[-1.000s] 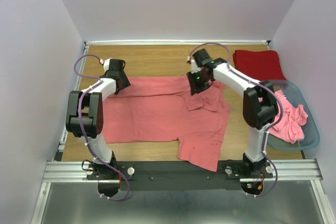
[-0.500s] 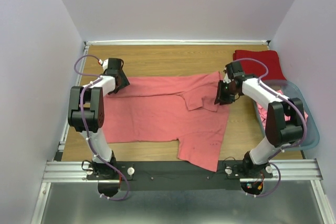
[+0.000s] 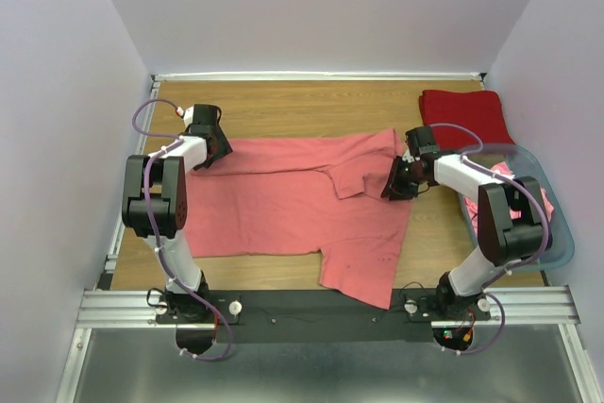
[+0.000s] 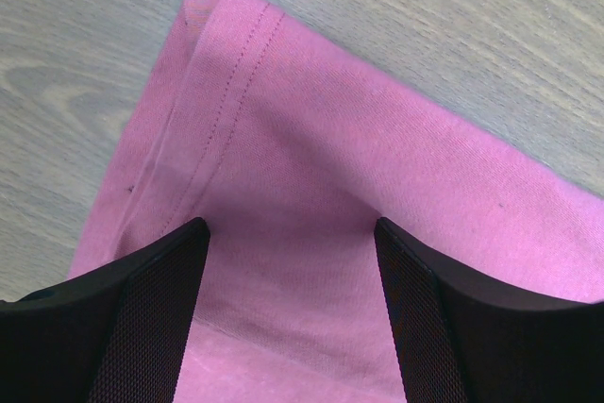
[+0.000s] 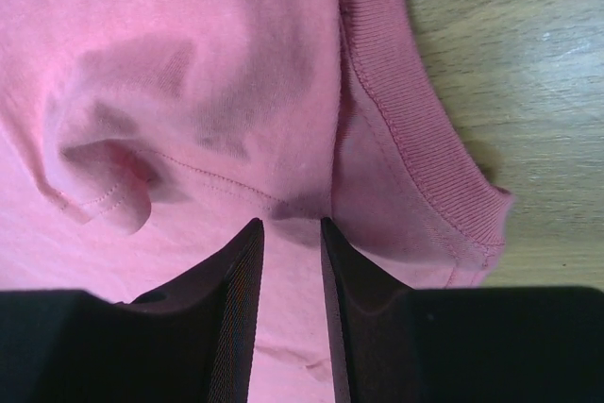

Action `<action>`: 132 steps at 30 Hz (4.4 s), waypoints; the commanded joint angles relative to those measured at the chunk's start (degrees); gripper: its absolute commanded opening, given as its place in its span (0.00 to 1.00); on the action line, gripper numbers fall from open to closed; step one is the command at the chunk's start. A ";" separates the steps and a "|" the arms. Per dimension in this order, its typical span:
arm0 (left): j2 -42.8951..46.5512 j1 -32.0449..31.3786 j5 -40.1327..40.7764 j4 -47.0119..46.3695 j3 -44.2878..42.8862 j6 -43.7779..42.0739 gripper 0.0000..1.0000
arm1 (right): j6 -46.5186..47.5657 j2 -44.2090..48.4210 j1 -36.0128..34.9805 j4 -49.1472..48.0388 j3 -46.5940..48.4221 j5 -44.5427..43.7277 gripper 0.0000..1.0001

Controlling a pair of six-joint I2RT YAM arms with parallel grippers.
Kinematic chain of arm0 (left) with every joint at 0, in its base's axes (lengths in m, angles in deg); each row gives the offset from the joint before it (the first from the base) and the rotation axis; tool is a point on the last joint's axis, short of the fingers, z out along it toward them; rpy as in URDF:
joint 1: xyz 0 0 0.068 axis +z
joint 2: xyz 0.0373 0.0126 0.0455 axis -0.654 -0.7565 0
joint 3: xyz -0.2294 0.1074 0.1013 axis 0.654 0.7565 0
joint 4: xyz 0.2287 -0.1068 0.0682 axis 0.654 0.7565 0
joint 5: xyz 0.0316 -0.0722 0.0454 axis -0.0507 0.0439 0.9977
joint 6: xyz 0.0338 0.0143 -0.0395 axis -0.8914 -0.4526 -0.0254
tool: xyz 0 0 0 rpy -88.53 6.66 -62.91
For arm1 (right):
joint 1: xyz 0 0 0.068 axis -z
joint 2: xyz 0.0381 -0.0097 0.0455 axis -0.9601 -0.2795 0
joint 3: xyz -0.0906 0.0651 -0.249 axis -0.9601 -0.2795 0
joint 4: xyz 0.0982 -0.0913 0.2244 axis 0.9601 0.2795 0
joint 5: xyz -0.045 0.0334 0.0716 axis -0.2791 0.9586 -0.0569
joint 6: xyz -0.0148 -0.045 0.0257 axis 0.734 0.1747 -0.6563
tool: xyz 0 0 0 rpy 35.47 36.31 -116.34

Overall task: Fold and stack the t-shirts
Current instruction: Fold the tshirt

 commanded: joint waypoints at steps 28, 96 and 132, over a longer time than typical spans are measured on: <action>2.15 0.44 -0.85 0.04 1.10 0.66 0.79 | -5.02 1.63 0.32 -4.57 -4.85 -3.09 0.37; -9.71 3.06 -2.87 3.90 -12.44 1.28 0.76 | -11.96 -28.25 13.86 -15.73 36.80 10.34 0.41; -10.42 5.53 -4.10 3.55 -9.89 2.33 0.72 | -13.54 -27.56 12.45 -18.64 31.80 11.94 0.13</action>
